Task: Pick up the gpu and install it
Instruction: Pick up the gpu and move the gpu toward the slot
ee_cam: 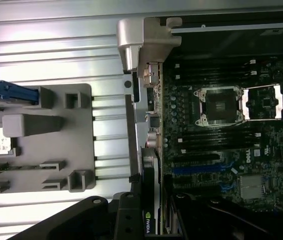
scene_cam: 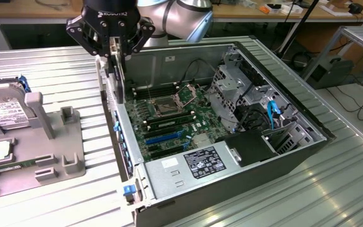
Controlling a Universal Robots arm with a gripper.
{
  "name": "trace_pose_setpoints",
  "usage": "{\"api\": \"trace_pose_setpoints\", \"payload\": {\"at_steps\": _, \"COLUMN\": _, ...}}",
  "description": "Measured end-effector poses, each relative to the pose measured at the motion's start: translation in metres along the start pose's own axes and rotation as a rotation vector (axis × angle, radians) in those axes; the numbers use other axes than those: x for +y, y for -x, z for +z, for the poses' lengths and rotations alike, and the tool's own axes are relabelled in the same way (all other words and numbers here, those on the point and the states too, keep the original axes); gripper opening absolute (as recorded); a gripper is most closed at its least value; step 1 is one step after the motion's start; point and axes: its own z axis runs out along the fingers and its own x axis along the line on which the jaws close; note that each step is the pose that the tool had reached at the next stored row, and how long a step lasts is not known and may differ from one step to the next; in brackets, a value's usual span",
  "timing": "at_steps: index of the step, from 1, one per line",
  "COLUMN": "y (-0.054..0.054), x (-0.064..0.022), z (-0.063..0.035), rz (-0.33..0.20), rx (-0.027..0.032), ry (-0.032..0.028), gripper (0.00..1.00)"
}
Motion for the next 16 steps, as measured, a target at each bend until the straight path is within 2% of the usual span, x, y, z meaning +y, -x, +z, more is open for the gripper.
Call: {"api": "trace_pose_setpoints", "payload": {"at_steps": 16, "y": 0.043, "x": 0.003, "z": 0.0014, "rz": 0.0, "rx": 0.0, "ry": 0.0001, "gripper": 0.27}}
